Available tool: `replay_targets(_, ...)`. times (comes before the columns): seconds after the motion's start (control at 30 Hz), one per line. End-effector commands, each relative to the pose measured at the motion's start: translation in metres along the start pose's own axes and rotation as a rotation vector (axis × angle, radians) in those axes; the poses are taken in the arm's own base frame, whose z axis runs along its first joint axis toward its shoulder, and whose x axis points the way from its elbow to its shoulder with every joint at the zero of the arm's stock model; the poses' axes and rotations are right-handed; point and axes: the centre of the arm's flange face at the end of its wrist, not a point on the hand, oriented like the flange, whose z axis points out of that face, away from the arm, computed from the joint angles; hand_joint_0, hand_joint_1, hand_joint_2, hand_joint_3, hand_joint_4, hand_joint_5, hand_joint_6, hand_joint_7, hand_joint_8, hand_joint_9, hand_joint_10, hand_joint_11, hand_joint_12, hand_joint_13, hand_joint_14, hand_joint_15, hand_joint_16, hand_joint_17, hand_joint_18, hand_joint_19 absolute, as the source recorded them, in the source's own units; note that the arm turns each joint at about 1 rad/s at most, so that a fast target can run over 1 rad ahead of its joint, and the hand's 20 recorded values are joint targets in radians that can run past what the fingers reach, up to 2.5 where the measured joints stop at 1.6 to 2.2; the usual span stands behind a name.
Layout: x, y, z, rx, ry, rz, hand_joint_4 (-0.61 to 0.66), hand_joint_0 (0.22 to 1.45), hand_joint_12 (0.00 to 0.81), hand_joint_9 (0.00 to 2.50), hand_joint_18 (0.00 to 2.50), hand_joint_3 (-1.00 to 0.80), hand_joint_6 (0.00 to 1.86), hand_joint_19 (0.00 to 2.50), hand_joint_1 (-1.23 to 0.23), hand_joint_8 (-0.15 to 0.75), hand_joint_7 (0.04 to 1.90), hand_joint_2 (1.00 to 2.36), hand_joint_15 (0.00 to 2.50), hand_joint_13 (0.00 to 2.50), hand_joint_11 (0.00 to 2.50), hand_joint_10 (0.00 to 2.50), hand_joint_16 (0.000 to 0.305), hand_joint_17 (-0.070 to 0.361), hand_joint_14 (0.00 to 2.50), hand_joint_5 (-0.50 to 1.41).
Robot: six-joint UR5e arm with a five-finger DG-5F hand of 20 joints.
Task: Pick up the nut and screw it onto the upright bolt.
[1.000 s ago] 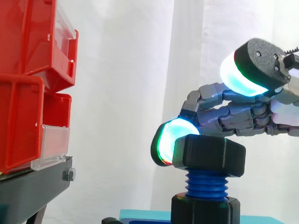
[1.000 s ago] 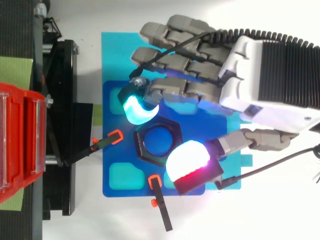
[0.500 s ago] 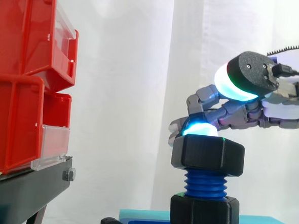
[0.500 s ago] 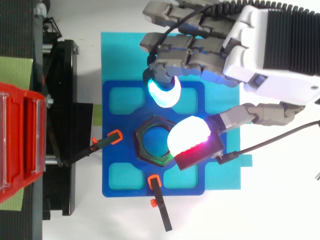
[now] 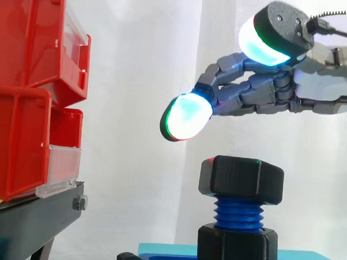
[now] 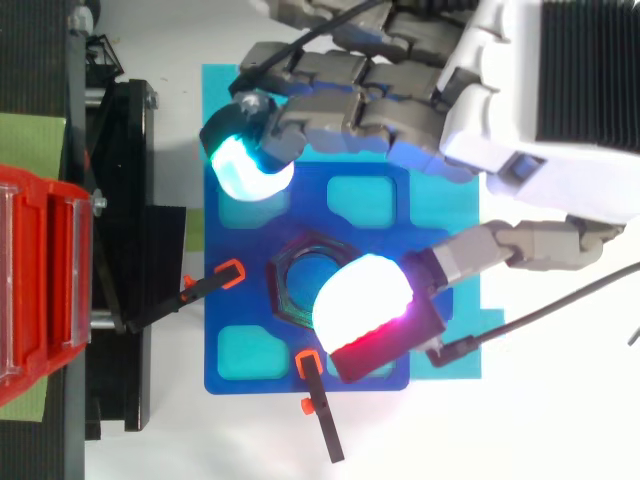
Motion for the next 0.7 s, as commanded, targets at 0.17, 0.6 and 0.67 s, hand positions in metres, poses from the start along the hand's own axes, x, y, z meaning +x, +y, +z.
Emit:
replay_targets(0.17,0.019,0.016,-0.004,-0.025,0.008,0.004,0.19,0.46,0.334,0.15,0.00,-0.50,0.50,0.00,-0.07,0.188,0.68,1.00,0.00,0.00,0.00,0.00,0.046,0.104,0.00,-0.16)
replay_targets(0.6,0.039,0.044,-0.005,-0.048,-0.044,0.042,0.18,0.46,0.337,0.10,0.00,-0.50,0.50,0.00,-0.05,0.182,0.69,1.00,0.00,0.00,0.00,0.00,0.048,0.107,0.00,-0.16)
replay_targets(0.67,0.040,0.045,-0.006,-0.048,-0.043,0.041,0.18,0.46,0.338,0.10,0.00,-0.50,0.50,0.00,-0.05,0.184,0.69,1.00,0.00,0.00,0.00,0.00,0.048,0.107,0.00,-0.16)
